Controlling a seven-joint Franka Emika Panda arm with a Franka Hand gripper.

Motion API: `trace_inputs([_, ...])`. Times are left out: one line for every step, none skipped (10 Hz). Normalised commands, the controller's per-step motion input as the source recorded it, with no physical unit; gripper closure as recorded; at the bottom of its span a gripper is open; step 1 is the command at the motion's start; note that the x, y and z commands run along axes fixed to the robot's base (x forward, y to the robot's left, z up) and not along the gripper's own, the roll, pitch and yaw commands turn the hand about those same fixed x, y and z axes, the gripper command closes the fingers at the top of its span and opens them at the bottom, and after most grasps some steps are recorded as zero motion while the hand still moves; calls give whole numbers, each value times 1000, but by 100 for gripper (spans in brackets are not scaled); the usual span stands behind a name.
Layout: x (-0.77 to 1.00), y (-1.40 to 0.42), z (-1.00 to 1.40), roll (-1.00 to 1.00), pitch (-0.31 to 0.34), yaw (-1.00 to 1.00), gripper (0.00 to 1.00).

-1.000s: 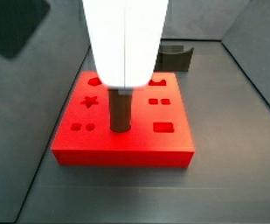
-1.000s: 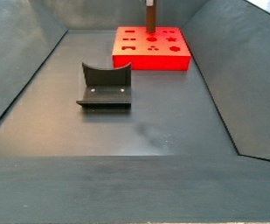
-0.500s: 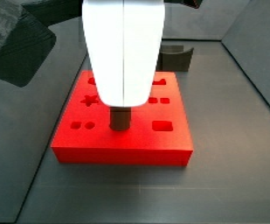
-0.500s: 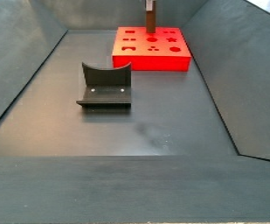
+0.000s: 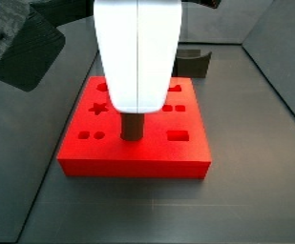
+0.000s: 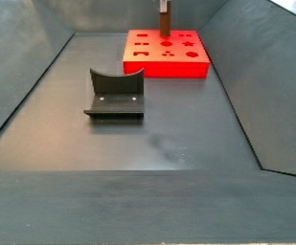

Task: Pick up the oval object. Move up. Move to above the board. Insert the oval object.
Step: Insert the oval object.

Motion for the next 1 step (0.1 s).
trace_inputs([0, 0, 0, 0, 0, 0, 100])
